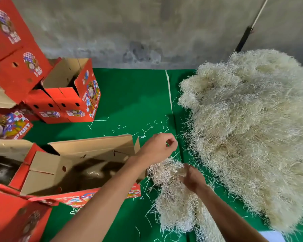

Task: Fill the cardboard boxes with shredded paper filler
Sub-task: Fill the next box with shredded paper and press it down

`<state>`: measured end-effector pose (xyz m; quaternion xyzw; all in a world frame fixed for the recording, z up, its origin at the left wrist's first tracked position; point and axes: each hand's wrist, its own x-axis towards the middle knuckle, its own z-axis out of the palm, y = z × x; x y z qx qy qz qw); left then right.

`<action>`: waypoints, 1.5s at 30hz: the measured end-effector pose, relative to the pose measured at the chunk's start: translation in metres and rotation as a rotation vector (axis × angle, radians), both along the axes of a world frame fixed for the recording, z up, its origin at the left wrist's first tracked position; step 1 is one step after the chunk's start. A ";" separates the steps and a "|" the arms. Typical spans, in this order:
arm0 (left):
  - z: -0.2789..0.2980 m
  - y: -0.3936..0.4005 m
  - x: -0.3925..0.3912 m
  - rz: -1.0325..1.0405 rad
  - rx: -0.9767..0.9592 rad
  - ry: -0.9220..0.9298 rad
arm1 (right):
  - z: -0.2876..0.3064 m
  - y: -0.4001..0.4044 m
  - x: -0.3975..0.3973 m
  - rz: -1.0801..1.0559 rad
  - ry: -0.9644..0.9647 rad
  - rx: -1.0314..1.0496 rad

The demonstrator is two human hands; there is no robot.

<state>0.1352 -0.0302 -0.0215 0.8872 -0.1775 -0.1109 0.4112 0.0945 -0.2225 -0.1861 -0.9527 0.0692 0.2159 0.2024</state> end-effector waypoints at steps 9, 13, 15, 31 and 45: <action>0.034 0.010 0.019 0.164 -0.211 0.188 | 0.116 0.010 0.050 -0.213 -0.238 0.503; 0.047 0.016 0.024 0.280 -0.279 0.329 | 0.168 0.027 0.074 -0.190 -0.390 0.543; 0.052 0.020 0.028 0.335 -0.382 0.349 | 0.190 0.036 0.081 -0.179 -0.484 0.598; 0.050 0.034 0.090 0.440 -0.559 0.480 | 0.268 0.075 0.120 -0.086 -0.350 1.090; 0.077 0.062 0.135 0.671 -0.955 0.675 | 0.150 0.073 0.079 -0.197 -0.315 0.844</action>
